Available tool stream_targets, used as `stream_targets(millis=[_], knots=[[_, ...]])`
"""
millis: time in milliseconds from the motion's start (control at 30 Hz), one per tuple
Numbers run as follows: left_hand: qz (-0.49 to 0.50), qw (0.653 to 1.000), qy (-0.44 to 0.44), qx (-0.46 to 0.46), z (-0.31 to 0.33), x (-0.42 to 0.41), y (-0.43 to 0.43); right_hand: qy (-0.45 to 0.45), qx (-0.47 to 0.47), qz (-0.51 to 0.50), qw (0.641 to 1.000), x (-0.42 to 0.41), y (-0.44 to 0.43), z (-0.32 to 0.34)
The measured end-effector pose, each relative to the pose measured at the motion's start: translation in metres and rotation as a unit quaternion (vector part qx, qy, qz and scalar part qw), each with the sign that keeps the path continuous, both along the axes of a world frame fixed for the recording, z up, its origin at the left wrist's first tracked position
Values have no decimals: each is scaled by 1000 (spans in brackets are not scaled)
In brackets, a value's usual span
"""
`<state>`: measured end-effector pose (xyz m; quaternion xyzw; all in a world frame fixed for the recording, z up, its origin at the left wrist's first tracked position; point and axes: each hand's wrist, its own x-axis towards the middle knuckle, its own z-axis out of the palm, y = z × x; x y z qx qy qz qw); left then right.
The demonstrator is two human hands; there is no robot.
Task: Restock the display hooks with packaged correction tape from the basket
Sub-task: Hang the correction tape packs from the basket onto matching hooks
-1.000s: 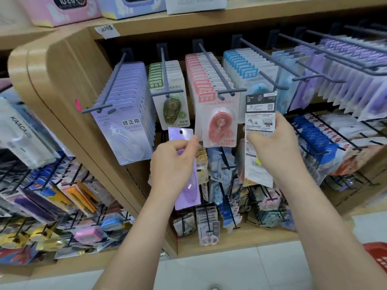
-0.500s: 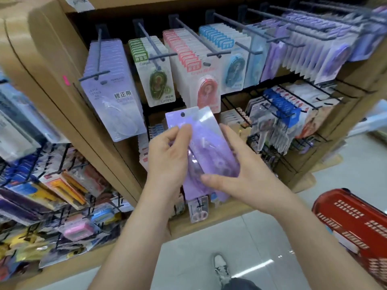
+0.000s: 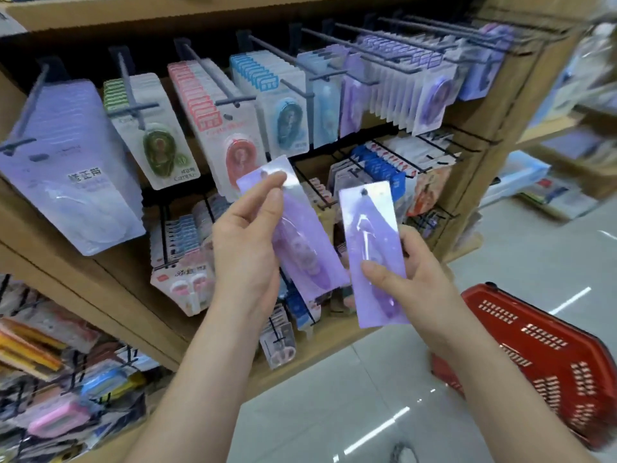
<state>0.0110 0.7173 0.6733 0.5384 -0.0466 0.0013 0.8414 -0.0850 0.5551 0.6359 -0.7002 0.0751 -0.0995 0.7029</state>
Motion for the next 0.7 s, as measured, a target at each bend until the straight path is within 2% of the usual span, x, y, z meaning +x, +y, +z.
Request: stream_targets(millis=[133, 300, 400, 533, 700], knots=[[-7, 999, 8, -31, -1, -3, -45, -35, -130, -5, 991, -7, -43, 1], [-8, 992, 38, -117, 2, -17, -118, -11, -43, 35, 998, -9, -99, 5], [-5, 990, 58, -131, 0, -20, -158, -2, -64, 25, 998, -9, -138, 3], [32, 994, 62, -81, -4, -16, -183, -9, -49, -83, 995, -1, -180, 1], [51, 995, 80, -16, -1, -5, -195, 17, -75, -55, 996, 15, -205, -2]])
